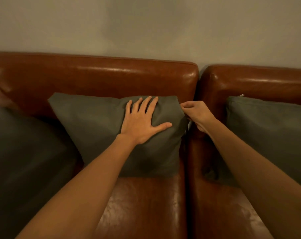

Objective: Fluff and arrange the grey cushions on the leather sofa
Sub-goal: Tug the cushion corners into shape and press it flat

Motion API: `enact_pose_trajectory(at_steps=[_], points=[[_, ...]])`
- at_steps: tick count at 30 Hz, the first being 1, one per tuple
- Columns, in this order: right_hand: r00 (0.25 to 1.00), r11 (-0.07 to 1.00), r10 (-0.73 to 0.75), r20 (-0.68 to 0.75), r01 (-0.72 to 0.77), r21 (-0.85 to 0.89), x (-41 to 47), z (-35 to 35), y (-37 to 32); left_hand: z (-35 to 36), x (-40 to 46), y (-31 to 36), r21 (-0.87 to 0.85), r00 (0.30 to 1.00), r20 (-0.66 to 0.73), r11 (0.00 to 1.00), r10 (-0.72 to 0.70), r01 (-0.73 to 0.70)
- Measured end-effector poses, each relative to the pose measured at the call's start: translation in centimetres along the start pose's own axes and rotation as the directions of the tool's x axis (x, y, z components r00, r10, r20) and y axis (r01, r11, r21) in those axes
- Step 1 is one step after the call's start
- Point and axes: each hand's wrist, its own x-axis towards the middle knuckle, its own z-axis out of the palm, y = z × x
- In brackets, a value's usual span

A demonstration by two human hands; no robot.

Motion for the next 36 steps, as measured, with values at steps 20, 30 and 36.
enact_pose_trajectory(at_steps=[20, 30, 36], points=[[0.925, 0.947, -0.285, -0.251, 0.231, -0.221, -2.1, -4.5, -0.7, -0.1, -0.2, 1.0, 0.060, 0.997, -0.037, 0.996, 0.066, -0.064], [0.946, 0.969, -0.248, -0.207, 0.247, -0.028, -3.3, -2.3, 1.4, -0.2, 1.3, -0.6, 0.038, 0.998, -0.038, 0.998, 0.048, -0.047], [0.921, 0.945, -0.295, -0.255, 0.241, -0.223, -1.6, -1.0, 0.5, 0.0, 1.3, -0.6, 0.046, 0.998, -0.045, 0.998, 0.049, -0.047]])
